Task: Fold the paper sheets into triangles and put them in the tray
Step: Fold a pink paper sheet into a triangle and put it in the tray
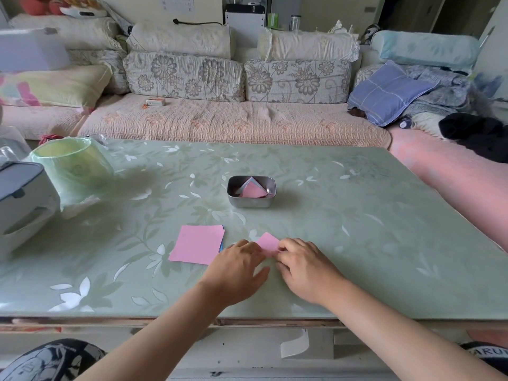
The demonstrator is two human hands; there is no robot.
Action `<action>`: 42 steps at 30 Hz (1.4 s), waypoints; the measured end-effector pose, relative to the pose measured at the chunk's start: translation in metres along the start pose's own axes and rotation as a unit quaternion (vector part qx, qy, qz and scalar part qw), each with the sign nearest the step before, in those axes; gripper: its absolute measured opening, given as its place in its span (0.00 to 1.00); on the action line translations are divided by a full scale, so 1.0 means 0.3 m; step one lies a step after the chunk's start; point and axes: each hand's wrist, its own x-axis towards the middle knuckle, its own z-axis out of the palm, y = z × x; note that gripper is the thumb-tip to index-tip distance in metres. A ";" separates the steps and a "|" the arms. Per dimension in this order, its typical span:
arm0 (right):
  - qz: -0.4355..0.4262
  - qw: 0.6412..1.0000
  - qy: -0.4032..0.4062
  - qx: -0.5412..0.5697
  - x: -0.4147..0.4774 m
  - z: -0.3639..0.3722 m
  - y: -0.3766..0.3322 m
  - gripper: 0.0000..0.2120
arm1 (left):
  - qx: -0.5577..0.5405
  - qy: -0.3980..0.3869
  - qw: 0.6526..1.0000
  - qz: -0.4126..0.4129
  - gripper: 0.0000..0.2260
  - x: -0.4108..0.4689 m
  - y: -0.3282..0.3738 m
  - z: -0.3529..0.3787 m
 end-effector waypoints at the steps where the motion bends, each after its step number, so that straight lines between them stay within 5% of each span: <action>1: 0.002 1.000 -0.001 -0.001 0.001 -0.001 -0.001 0.16 | 0.005 -0.001 1.000 -0.005 0.19 -0.001 -0.005 -0.006; 19: 0.025 1.000 0.000 -0.010 -0.002 -0.003 -0.016 0.16 | 0.013 0.006 0.995 -0.095 0.16 -0.061 -0.046 -0.037; 25: 0.034 0.999 0.004 -0.002 0.007 -0.009 -0.026 0.15 | -0.003 0.100 0.994 -0.052 0.10 -0.030 -0.013 -0.055; 31: 0.038 0.999 -0.002 0.010 0.000 -0.017 -0.027 0.15 | -0.068 0.000 0.997 0.048 0.18 0.009 0.032 -0.001; 42: 0.067 0.997 0.025 -0.023 -0.021 -0.021 0.002 0.17 | -0.010 -0.031 0.999 0.033 0.18 0.020 0.042 0.012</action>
